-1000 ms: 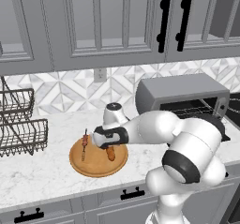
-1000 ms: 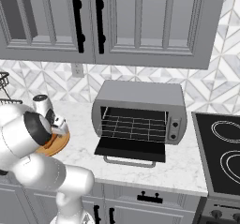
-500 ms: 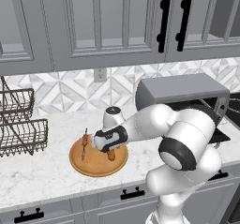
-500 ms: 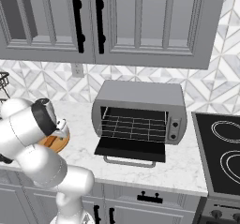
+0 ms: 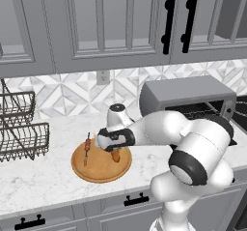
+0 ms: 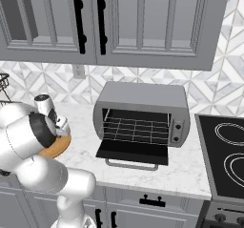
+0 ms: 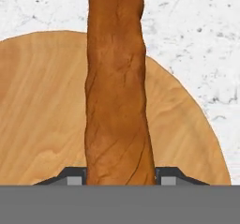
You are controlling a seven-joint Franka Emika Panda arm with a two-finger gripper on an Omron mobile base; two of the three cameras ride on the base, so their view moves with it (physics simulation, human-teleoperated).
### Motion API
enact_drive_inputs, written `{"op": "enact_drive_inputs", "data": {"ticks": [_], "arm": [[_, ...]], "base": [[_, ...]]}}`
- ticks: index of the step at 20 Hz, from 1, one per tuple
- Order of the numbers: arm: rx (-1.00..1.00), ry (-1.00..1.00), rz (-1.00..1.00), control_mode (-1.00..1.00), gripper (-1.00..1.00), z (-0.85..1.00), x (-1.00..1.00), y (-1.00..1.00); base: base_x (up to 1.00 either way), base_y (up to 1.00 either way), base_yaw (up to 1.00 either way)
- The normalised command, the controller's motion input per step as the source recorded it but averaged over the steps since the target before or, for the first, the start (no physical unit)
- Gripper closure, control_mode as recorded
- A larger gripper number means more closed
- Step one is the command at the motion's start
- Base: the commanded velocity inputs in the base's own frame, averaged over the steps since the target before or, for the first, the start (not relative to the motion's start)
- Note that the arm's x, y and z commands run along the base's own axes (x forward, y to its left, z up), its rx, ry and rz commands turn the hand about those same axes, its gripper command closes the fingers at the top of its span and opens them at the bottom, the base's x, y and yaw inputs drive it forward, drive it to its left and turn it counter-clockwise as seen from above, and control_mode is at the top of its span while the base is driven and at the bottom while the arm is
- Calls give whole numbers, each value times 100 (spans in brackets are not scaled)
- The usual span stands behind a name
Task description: Pick up the kebab skewer and baguette bread, and place them inside the toaster oven. Close the toaster oven door and start by setting the timer.
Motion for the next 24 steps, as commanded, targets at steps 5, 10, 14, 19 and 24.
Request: {"op": "enact_drive_inputs", "data": {"ticks": [5, 10, 14, 19, 24], "arm": [[7, 0, -23, -100, 100, 87, -62, -47], [14, 0, -34, -100, 100, 73, -78, -73], [12, 2, -34, -100, 100, 88, -59, -32], [7, 0, -34, -100, 100, 77, -59, -31], [6, 1, -34, -100, 100, 64, -54, -91]], "base": [[0, 0, 0], [0, 0, 0], [0, 0, 0], [0, 0, 0], [0, 0, 0]]}}
